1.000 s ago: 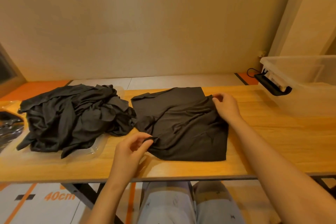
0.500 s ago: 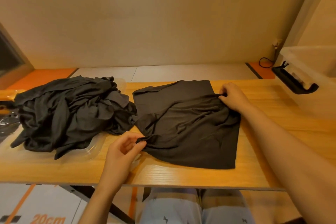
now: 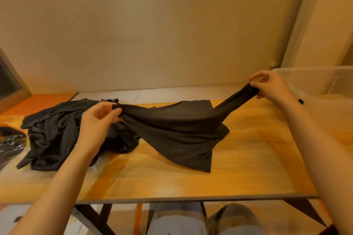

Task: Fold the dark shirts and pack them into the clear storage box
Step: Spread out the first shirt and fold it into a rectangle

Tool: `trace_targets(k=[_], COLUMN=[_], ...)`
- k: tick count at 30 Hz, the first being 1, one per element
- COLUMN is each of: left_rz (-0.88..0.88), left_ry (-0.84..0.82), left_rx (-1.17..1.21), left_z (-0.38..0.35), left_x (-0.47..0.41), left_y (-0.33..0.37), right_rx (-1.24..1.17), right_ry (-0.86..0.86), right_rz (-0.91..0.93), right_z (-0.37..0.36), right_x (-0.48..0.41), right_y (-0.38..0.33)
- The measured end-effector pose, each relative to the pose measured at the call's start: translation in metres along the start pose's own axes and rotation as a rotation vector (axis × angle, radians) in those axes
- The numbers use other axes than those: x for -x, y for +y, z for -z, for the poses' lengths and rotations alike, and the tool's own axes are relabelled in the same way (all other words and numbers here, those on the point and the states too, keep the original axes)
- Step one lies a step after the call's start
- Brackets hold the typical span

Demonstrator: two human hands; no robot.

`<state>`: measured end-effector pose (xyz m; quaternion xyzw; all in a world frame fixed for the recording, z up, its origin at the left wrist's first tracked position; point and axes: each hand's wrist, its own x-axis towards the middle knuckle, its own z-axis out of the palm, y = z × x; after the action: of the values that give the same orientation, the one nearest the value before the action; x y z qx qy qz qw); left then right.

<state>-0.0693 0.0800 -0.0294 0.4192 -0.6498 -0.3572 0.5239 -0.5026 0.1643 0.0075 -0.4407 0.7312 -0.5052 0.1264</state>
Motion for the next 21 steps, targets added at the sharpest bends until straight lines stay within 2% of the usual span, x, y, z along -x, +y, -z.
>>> trace_targets(k=[3, 5, 8, 12, 15, 17, 18, 19, 21], left_rz=[-0.057, -0.115, -0.160, -0.140, -0.167, -0.192, -0.207, -0.221, -0.241], left_ry=[0.161, 0.194, 0.027, -0.220, -0.335, -0.387, -0.405, -0.419, -0.446], left_rx=[-0.017, -0.065, -0.206, -0.410, -0.522, -0.564, -0.584, -0.602, -0.627], left_z=[0.021, 0.031, 0.035, 0.031, 0.029, 0.030, 0.031, 0.032, 0.034], left_x=[-0.023, -0.022, 0.003, 0.054, 0.075, 0.079, 0.079, 0.080, 0.082], left_y=[0.011, 0.015, -0.001, -0.044, -0.060, -0.064, -0.065, -0.066, -0.067], right_rx=[0.022, 0.070, 0.207, 0.549, 0.753, 0.781, 0.761, 0.741, 0.725], right_ry=[0.015, -0.007, -0.051, -0.126, -0.091, -0.085, -0.135, -0.213, -0.368], right_rz=[-0.002, 0.008, 0.041, 0.036, 0.130, 0.312, 0.394, 0.429, 0.378], right_z=[0.027, 0.036, 0.029, 0.014, 0.008, 0.005, 0.004, 0.005, 0.007], right_x=[0.018, 0.039, 0.078, 0.132, 0.157, 0.166, 0.170, 0.176, 0.185], right_y=[-0.011, -0.011, 0.015, 0.076, 0.103, 0.109, 0.110, 0.109, 0.110])
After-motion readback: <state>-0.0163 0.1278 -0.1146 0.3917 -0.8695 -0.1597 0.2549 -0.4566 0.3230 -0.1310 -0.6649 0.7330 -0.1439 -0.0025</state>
